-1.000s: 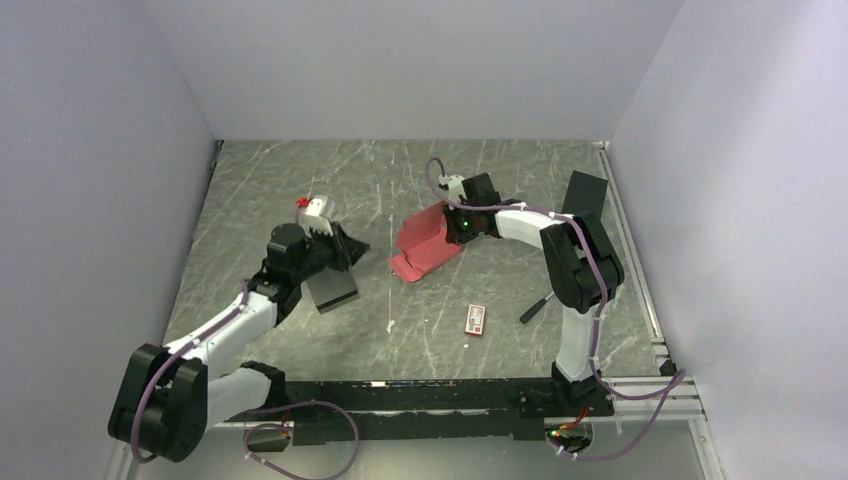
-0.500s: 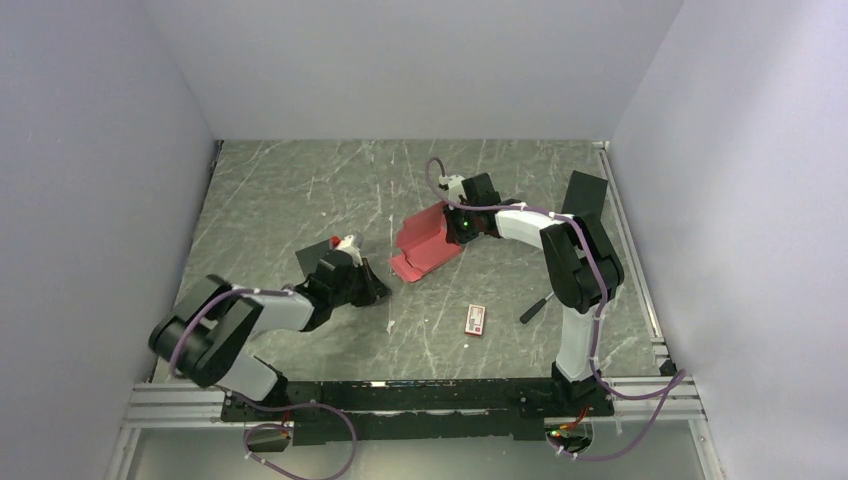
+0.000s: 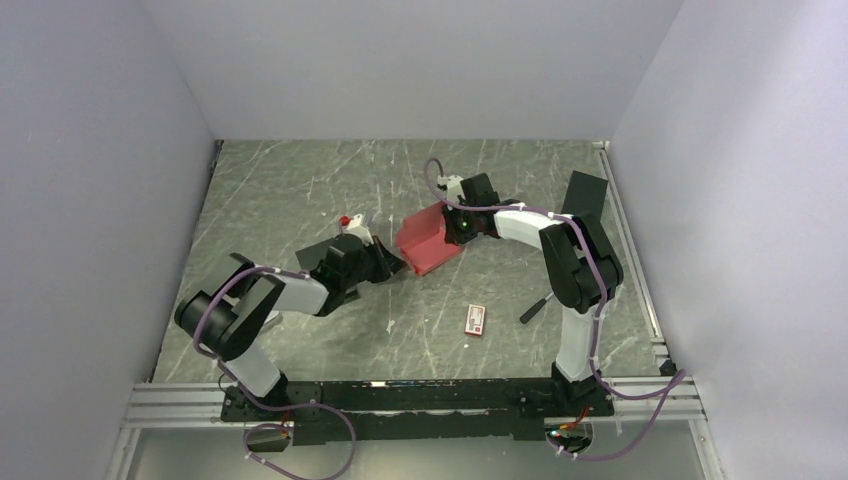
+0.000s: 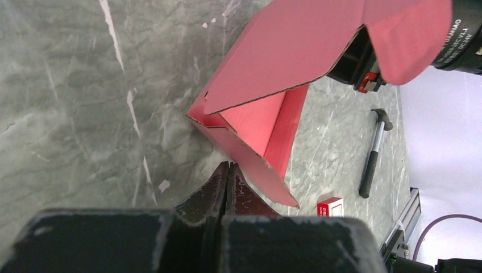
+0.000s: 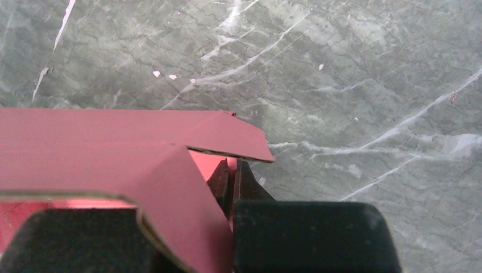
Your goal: Fold the paper box
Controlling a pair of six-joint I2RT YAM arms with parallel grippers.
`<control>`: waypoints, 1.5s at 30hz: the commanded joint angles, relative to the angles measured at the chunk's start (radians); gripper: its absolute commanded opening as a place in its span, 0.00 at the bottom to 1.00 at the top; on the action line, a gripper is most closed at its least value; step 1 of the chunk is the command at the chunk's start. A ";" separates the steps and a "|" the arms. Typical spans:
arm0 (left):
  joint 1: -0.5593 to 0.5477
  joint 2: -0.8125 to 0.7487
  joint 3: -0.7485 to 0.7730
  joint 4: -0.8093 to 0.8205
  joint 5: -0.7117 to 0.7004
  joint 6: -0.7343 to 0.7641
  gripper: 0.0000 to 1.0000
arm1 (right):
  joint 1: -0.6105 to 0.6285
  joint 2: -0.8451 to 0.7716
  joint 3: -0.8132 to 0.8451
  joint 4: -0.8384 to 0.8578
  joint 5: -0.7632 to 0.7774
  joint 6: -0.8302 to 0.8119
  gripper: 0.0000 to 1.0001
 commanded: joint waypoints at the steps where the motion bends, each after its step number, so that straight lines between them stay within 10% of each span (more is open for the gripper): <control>1: -0.005 0.018 0.049 0.076 0.016 0.017 0.03 | 0.019 0.039 0.007 -0.061 -0.008 0.000 0.00; 22: -0.005 0.115 0.051 0.206 0.045 -0.150 0.33 | 0.030 0.044 0.011 -0.066 -0.002 -0.003 0.00; 45: -0.023 0.102 0.194 -0.275 -0.040 -0.226 0.47 | 0.032 0.038 0.011 -0.066 -0.005 -0.001 0.00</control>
